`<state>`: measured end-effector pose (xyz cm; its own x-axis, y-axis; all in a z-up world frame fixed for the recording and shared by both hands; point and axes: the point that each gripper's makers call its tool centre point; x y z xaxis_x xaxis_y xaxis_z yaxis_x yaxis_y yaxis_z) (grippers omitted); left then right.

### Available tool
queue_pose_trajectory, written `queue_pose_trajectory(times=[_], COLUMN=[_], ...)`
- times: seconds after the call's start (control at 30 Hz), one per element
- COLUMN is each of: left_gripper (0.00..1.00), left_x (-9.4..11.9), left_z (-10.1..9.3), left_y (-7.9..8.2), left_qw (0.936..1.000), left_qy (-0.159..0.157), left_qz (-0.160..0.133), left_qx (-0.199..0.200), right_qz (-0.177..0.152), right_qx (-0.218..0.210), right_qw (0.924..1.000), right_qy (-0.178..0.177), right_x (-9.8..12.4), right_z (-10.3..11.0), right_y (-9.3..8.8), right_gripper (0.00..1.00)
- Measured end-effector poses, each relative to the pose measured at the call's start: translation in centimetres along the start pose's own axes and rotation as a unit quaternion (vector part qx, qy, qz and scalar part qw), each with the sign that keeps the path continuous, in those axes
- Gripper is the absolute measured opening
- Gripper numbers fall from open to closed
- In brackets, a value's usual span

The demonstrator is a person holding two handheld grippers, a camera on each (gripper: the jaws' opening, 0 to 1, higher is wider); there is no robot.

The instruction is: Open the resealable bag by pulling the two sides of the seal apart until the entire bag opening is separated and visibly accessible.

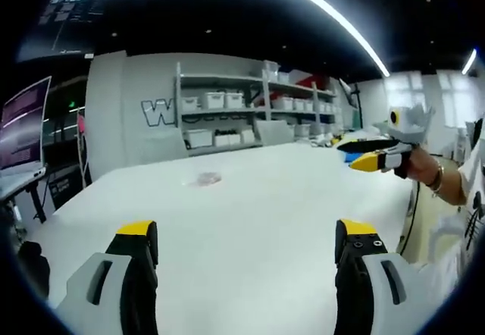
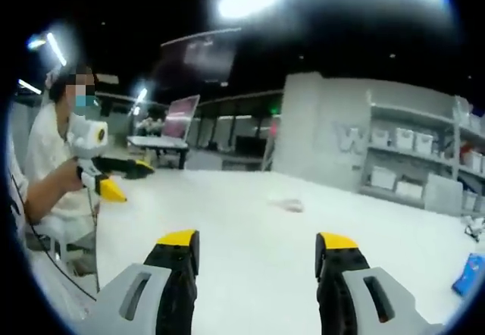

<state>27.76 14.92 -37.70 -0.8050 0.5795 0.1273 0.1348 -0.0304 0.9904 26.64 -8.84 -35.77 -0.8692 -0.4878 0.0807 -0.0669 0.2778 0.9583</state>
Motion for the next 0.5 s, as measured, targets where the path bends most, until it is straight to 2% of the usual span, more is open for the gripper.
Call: queue_pose_trajectory(times=[0.13, 0.27, 0.5], left_gripper=[0.96, 0.96, 0.95], left_x=[-1.0, -1.8, -3.4], left_z=[0.3, 0.4, 0.7], left_y=[-0.4, -0.4, -0.1], left_qw=[1.0000, 0.9999, 1.0000], left_qy=[-0.001, -0.005, -0.005], left_qz=[0.009, 0.006, 0.005], left_qx=[0.002, 0.011, 0.005], right_qz=[0.008, 0.018, 0.027], right_qx=[0.012, 0.016, 0.027], right_qw=[0.9999, 0.9997, 0.9993], right_qy=[0.001, 0.004, 0.008], right_x=[-1.0, -2.0, -3.3], right_z=[-0.1, -0.3, -0.8], right_y=[-0.4, -0.9, -1.3], right_gripper=[0.60, 0.59, 0.54])
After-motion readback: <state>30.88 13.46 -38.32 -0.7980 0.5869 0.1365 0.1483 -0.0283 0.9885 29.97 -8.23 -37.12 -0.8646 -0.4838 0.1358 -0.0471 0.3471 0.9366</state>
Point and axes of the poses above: the point that each gripper's makers call its tool centre point, and the gripper's own axes: x roughly backward along the fingers, z roughly to its left, y roughly out of its top, and after that the axes turned 6 degrees about x, right-handed
